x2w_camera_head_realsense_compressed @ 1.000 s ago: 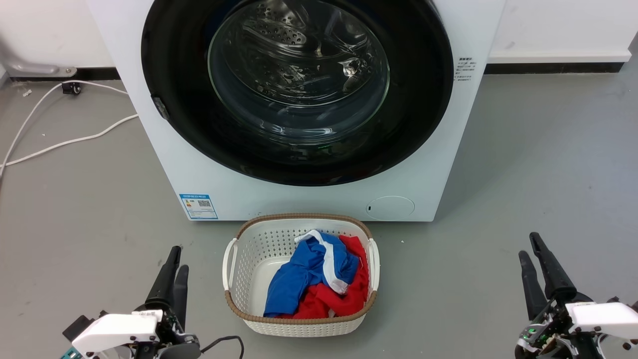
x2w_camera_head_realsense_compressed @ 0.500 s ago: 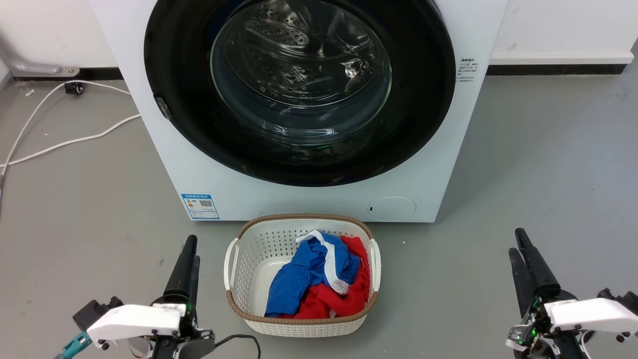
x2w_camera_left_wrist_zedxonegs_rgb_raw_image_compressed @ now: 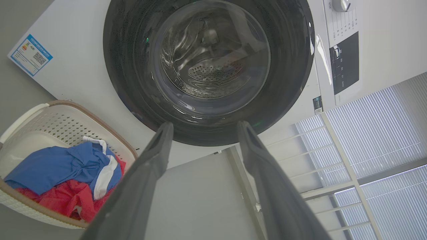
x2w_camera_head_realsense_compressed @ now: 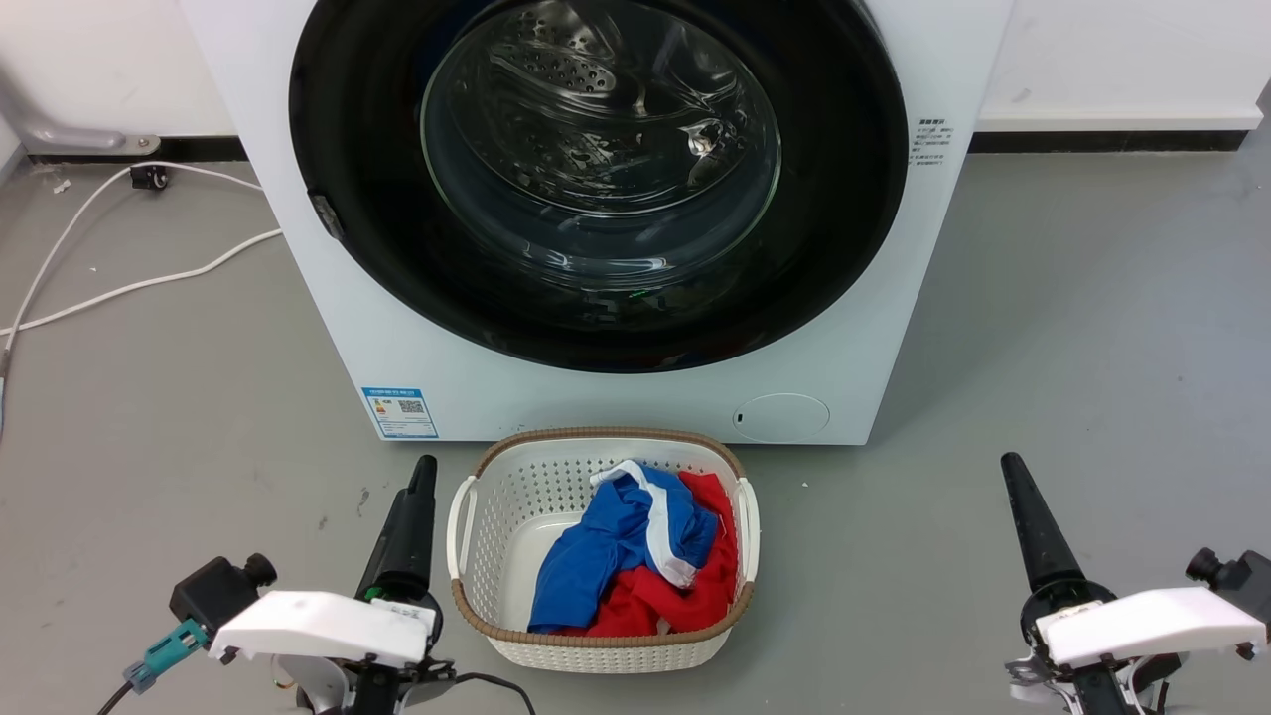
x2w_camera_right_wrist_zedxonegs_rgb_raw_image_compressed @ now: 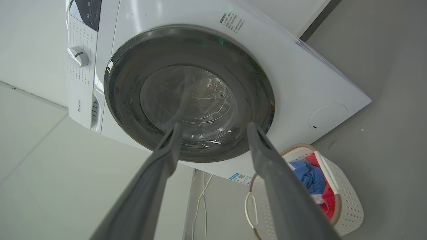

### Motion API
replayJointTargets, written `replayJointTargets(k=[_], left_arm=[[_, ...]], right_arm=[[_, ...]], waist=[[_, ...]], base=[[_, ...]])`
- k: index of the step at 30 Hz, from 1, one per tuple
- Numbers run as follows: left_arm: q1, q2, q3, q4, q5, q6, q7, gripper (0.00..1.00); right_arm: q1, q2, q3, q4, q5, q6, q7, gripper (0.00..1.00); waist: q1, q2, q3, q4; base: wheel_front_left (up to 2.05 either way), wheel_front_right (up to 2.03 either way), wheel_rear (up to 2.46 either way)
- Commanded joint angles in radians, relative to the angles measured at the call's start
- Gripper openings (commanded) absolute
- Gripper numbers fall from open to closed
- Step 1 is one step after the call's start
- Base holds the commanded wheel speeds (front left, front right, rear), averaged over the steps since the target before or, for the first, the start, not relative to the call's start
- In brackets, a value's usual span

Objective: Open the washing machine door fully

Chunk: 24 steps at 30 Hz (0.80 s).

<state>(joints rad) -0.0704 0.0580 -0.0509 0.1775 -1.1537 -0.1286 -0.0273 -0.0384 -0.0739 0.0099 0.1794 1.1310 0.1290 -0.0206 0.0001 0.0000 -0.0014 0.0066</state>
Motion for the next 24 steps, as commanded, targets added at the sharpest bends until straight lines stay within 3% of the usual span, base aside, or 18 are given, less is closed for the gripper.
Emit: replayJointTargets(k=[1, 2, 9, 24], left_arm=[[-0.014, 0.009, -0.008, -0.019, 0.054, -0.001, -0.011, 1.00], [-0.015, 0.009, -0.015, -0.020, 0.130, -0.001, -0.022, 1.00], [-0.014, 0.006, -0.039, -0.024, 0.292, 0.003, -0.050, 1.00], [-0.020, 0.011, -0.075, -0.014, 0.513, 0.011, -0.095, 1.00]], right_arm=[[-0.009, 0.000, 0.006, -0.027, -0.053, 0.001, -0.007, 1.00], [-0.003, 0.002, 0.011, -0.039, -0.125, 0.001, -0.009, 1.00], [0.011, 0.009, 0.023, -0.068, -0.285, 0.001, -0.018, 1.00], [0.039, 0.017, 0.022, -0.112, -0.515, 0.002, -0.018, 1.00]], waist=[[-0.0001, 0.0000, 0.000, 0.000], [-0.0001, 0.0000, 0.000, 0.002], [-0.0001, 0.0000, -0.002, 0.004], [-0.0001, 0.0000, -0.004, 0.012]], base=[[0.00, 0.00, 0.00], [0.00, 0.00, 0.00], [0.00, 0.00, 0.00], [0.00, 0.00, 0.00]])
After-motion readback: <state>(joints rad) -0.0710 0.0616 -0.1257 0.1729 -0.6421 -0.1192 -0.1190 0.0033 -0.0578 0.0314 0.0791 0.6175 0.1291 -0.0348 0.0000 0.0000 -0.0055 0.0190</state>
